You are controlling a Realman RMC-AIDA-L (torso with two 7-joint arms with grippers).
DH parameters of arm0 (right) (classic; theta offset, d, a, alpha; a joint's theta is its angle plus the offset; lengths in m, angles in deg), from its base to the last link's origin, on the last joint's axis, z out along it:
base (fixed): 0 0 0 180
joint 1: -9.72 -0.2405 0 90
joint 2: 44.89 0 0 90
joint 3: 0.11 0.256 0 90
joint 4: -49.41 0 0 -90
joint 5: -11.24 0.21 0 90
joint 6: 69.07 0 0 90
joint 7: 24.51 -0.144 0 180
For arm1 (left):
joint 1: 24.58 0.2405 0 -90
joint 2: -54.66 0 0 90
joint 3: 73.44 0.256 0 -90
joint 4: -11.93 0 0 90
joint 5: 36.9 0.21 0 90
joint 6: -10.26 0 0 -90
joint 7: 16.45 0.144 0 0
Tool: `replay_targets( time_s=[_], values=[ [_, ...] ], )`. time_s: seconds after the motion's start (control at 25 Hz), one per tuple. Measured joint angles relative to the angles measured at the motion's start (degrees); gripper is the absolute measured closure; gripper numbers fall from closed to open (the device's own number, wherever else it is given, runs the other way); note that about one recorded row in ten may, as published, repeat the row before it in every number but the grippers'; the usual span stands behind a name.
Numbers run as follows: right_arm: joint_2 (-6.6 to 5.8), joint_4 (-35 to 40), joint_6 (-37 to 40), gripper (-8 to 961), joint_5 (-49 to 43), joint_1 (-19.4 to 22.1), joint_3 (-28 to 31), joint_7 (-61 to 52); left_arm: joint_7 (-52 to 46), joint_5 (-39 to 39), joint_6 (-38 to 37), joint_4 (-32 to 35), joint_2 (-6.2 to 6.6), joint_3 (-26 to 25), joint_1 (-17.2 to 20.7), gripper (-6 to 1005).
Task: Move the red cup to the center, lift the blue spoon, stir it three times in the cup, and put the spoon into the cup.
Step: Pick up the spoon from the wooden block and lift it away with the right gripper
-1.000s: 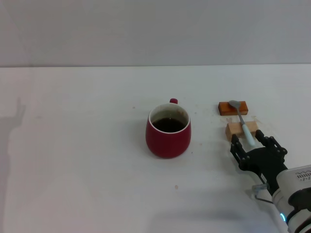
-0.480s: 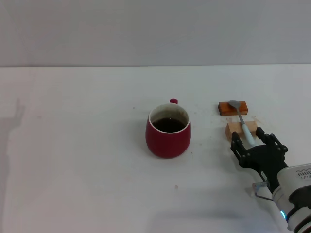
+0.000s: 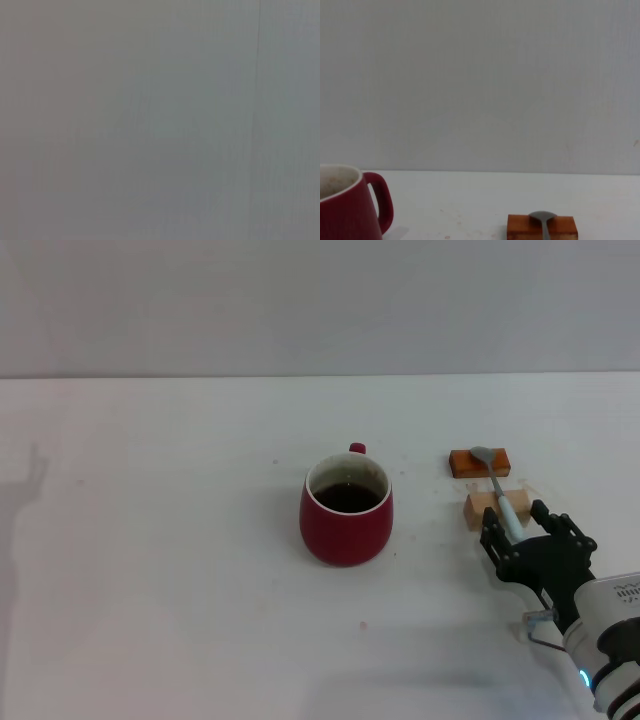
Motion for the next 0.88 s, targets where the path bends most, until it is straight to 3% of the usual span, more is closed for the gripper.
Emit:
replay_targets(
  time_s=[0.88],
  values=[
    [0.00,0.1,-0.2,549,0.2,0.1,-0.5,0.0,0.0,-0.1,0.4,0.1,0.00,-0.1,-0.3,138]
  ],
)
